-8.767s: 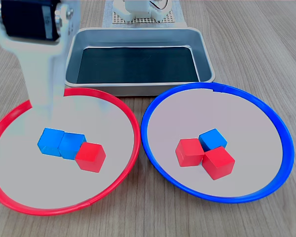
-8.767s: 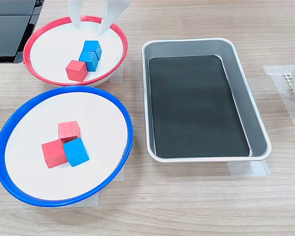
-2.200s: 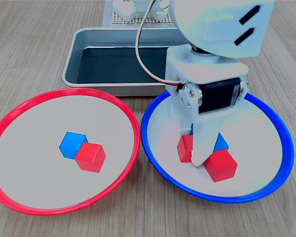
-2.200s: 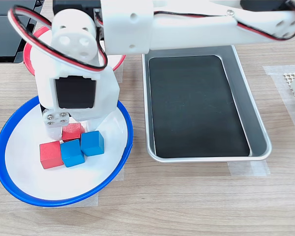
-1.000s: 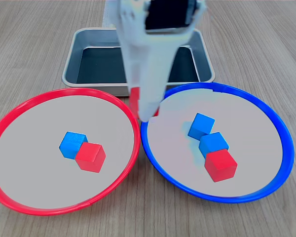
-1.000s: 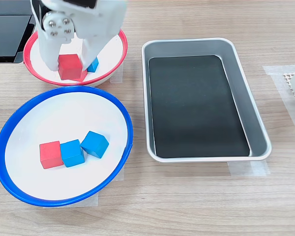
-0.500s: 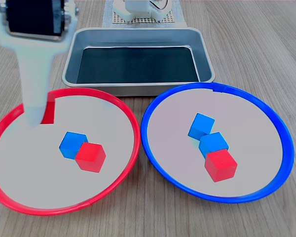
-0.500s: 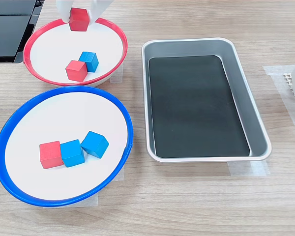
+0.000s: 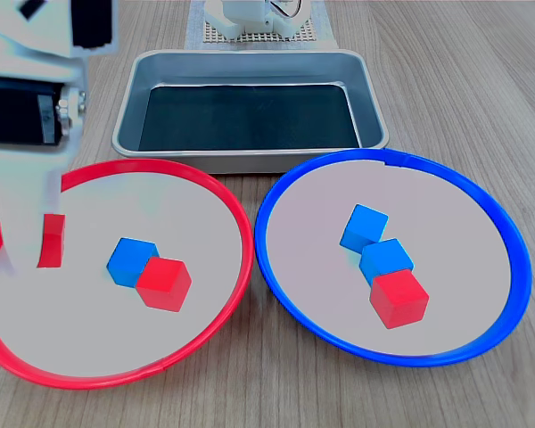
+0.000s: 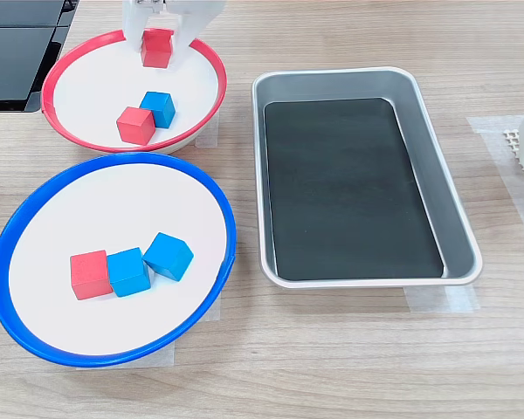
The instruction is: Relocate any misplaced blocks to their matching dishes.
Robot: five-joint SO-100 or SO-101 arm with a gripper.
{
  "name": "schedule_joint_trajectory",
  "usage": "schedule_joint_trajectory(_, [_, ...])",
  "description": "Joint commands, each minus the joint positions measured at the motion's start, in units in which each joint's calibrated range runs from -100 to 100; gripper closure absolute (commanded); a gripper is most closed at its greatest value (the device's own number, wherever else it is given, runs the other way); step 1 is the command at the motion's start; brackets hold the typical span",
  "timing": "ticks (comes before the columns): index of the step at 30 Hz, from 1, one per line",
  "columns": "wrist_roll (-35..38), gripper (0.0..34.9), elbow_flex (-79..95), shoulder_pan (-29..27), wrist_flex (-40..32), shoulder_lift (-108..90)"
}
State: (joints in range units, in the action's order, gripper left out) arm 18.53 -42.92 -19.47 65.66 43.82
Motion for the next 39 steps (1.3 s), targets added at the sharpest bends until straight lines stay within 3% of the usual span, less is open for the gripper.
schedule_joint_trajectory(1, [-0.98, 34.6, -6.74, 1.35, -0.49, 1.60])
schedule_joint_trajectory(23, [0.00, 34.4, -18.84, 9.16, -4.62, 11.58])
schedule_joint_trajectory(30, [1.56, 25.9, -19.03, 10.01, 1.40, 11.23])
schedule_joint_trajectory(39, [2.54, 22.5, -19.66, 10.10, 6.19, 9.61])
